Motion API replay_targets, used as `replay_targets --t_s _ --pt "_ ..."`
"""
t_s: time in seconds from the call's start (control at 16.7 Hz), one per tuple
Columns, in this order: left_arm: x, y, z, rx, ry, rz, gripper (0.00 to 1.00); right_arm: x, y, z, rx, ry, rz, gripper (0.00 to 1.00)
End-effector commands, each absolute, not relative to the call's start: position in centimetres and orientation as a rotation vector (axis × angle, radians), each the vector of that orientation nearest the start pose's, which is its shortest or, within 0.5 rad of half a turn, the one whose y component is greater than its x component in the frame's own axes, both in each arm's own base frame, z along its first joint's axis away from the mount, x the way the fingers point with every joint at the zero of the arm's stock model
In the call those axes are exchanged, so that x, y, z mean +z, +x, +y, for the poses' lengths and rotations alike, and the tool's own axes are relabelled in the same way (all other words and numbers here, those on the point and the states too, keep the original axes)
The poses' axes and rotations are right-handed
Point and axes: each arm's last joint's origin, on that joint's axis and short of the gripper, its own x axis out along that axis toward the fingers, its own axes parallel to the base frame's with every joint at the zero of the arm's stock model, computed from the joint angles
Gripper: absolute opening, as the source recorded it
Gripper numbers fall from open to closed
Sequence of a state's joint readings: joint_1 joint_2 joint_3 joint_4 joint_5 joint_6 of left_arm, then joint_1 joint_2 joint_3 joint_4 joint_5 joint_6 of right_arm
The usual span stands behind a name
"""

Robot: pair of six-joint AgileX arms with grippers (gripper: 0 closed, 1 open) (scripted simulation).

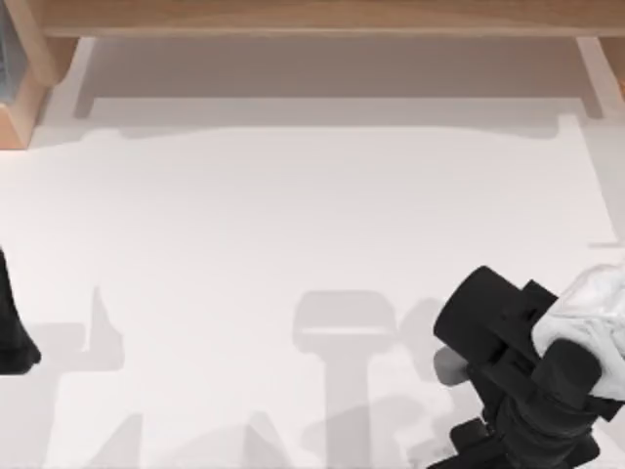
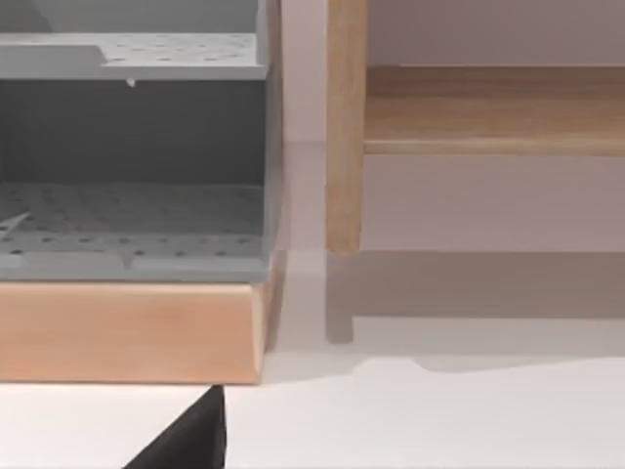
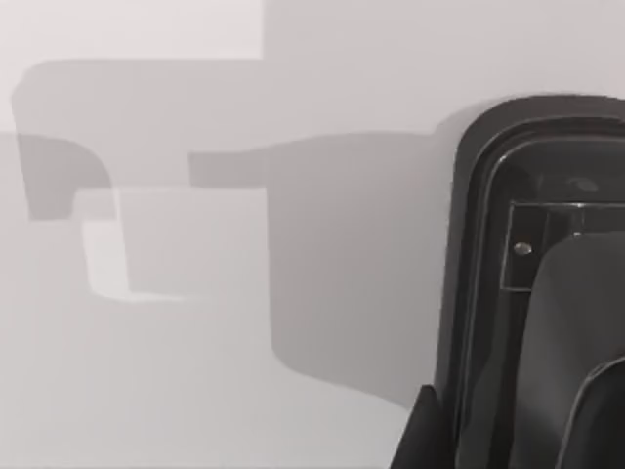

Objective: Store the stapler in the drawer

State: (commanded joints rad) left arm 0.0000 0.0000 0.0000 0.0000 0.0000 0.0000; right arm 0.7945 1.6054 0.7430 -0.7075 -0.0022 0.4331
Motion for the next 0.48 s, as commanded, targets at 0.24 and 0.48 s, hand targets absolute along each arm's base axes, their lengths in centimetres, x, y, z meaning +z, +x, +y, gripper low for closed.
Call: replay_targets --t_s 0.24,0.48 --pt "16.0 10.6 -0.1 0.0 0.0 0.0 1.0 12.6 16.9 17.2 0.288 -0.278 1.546 0.0" --pt "16.0 10.6 -0.1 0.0 0.0 0.0 1.0 14.4 16.8 17.1 0.283 -0.283 1.555 0.0"
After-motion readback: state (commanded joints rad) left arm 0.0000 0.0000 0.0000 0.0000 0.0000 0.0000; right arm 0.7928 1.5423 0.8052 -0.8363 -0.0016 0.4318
